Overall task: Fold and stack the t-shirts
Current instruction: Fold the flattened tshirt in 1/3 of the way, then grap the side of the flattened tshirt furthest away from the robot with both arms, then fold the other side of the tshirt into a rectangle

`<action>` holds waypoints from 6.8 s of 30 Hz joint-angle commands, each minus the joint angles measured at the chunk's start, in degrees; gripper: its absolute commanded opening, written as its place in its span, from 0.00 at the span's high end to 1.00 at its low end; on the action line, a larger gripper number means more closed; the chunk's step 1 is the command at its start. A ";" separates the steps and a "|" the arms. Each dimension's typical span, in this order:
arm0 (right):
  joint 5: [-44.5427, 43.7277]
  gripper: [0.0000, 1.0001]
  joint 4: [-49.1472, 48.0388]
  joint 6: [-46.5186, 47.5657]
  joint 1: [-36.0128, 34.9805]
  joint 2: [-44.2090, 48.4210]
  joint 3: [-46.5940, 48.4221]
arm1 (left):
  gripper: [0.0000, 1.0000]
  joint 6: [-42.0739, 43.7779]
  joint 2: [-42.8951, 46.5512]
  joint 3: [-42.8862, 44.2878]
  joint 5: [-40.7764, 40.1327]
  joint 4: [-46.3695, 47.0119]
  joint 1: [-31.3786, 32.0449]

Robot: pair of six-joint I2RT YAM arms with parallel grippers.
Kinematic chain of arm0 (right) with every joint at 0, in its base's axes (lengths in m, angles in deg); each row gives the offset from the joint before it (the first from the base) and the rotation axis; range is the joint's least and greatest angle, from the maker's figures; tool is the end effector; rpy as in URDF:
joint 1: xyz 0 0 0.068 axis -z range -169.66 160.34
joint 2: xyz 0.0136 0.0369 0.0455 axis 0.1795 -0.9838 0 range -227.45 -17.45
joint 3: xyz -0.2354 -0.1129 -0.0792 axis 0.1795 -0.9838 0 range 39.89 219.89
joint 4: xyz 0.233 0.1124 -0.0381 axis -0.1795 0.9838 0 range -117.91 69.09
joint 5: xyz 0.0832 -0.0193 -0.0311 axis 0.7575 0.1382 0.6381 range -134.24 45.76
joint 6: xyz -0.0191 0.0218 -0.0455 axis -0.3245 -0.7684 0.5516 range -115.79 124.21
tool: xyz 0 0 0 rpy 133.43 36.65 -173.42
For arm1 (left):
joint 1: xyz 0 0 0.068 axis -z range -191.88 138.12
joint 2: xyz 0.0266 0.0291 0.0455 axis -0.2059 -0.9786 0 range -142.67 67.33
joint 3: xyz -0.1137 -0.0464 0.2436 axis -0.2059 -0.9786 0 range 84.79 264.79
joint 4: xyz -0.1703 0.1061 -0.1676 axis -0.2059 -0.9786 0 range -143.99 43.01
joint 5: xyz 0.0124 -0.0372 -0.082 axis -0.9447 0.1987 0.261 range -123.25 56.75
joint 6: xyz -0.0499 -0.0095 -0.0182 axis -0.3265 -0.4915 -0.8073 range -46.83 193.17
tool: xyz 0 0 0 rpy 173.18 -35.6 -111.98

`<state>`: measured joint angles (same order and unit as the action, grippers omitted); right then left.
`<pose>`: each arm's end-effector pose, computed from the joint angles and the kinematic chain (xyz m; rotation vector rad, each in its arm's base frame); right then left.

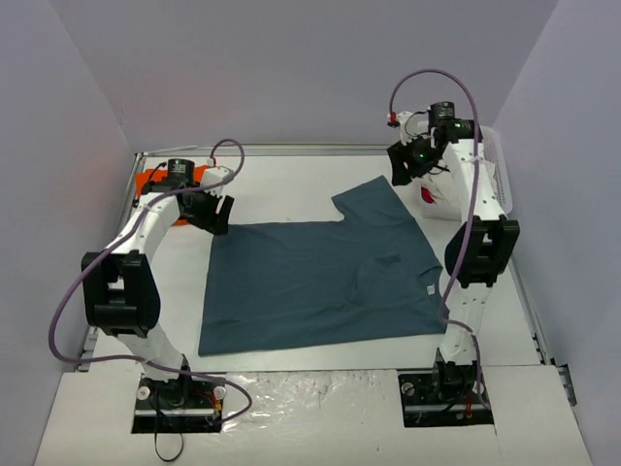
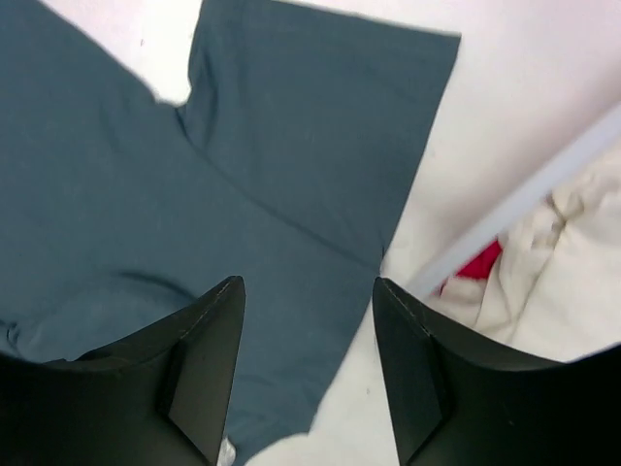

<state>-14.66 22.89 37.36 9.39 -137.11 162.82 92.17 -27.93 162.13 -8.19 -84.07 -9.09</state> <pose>0.4624 0.0251 0.3394 -0.8911 2.1087 0.3324 0.3557 -0.0324 0.2710 0.6310 2.3708 -0.4296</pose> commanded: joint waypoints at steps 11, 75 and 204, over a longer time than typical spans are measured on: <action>-10.07 0.47 0.26 -8.10 -7.05 -16.22 19.62 | 0.48 -13.82 -18.28 16.70 8.95 -2.73 -5.86; -21.31 0.46 -16.70 -27.96 -4.76 -41.45 30.52 | 0.98 -6.87 -21.98 14.68 4.12 -2.56 -3.67; -13.59 0.60 1.84 -4.05 -6.34 14.75 -36.37 | 0.87 35.68 3.41 -3.16 26.18 -33.78 -10.26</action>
<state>-31.01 25.23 32.83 3.66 -117.15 124.05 130.95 -28.72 156.82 14.24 -118.84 -18.49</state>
